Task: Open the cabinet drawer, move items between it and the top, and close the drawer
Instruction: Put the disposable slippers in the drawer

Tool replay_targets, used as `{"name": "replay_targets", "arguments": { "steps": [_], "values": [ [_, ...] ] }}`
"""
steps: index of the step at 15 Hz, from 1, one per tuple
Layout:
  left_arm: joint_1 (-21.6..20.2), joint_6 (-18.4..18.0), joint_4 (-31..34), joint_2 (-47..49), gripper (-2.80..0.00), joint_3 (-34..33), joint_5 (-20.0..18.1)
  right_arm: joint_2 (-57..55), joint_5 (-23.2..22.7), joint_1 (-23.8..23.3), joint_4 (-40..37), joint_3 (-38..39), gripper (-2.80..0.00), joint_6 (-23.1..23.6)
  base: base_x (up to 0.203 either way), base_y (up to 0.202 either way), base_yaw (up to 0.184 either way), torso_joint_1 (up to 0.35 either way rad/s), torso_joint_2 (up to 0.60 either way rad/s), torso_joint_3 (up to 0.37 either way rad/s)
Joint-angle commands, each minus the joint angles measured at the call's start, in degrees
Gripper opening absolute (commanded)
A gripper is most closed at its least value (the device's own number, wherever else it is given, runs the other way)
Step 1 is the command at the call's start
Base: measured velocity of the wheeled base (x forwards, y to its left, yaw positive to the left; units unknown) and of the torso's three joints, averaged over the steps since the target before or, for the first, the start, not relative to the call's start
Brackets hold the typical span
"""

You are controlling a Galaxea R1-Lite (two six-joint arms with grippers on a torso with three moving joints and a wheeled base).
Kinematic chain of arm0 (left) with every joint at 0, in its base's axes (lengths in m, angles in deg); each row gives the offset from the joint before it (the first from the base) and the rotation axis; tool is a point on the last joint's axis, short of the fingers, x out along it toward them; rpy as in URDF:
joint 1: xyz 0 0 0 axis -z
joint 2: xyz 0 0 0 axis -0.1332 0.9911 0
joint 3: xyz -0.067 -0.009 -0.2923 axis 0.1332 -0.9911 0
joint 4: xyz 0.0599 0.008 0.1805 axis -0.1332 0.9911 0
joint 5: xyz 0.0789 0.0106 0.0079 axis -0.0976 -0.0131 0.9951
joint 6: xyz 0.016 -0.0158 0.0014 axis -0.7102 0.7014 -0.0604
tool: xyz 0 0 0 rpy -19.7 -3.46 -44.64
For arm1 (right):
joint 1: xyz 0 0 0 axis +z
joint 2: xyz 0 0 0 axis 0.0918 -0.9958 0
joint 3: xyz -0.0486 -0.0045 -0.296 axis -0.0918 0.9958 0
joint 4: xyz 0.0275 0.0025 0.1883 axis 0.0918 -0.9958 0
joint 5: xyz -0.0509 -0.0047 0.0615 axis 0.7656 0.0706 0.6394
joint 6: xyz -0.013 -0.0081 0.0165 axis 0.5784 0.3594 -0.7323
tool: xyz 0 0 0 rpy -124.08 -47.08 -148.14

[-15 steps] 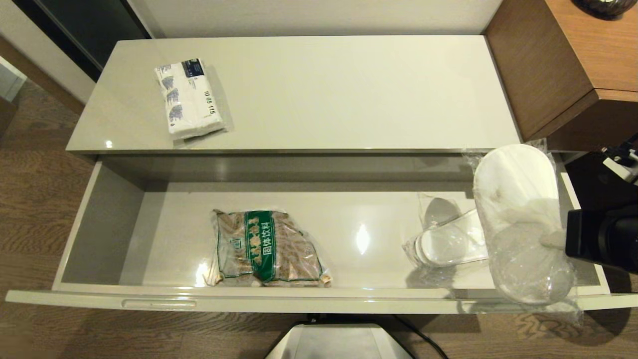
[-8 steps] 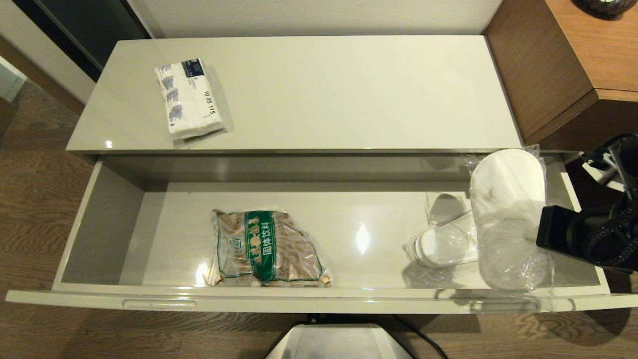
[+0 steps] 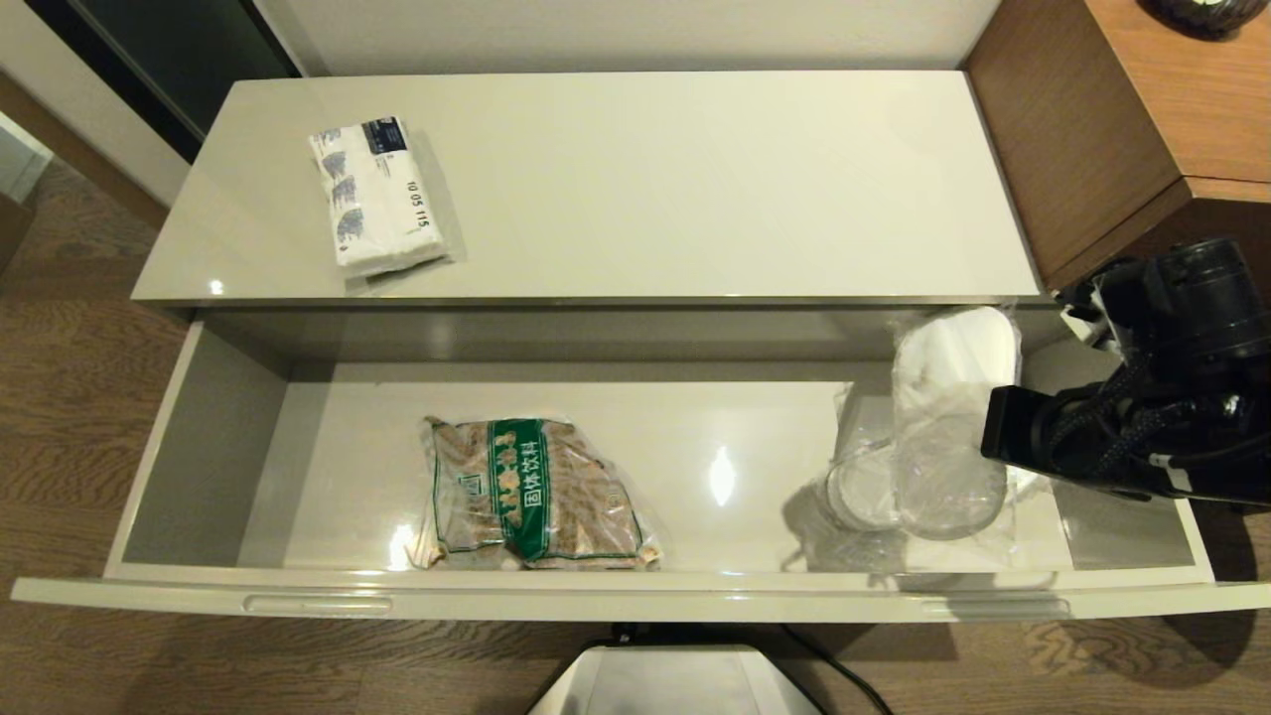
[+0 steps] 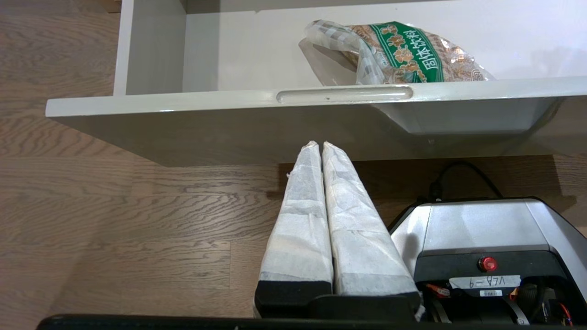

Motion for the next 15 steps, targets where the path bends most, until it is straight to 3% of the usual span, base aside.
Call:
{"name": "replay_targets", "arguments": {
  "steps": [1,7,8,15],
  "values": [
    [0.02,-0.02,0.02,0.07,-2.80,0.00,0.00,-4.20,0.09,-0.04,0.41,-0.99,-2.80,1.00,0.000,0.000,0.000,0.000,0.00,0.000],
    [0.02,-0.02,0.02,0.07,-2.80,-0.09,0.00,-12.43,2.21,-0.71,6.65,-1.47,-2.80,1.47,0.000,0.000,0.000,0.000,0.00,0.000],
    [0.02,-0.02,0.02,0.07,-2.80,0.00,0.00,-12.48,3.06,-0.74,7.10,-2.56,0.00,1.31,0.000,0.000,0.000,0.000,0.00,0.000],
    [0.02,-0.02,0.02,0.07,-2.80,-0.09,0.00,-4.89,2.65,-0.83,3.01,-6.66,0.00,3.50,0.000,0.000,0.000,0.000,0.00,0.000]
  ]
}}
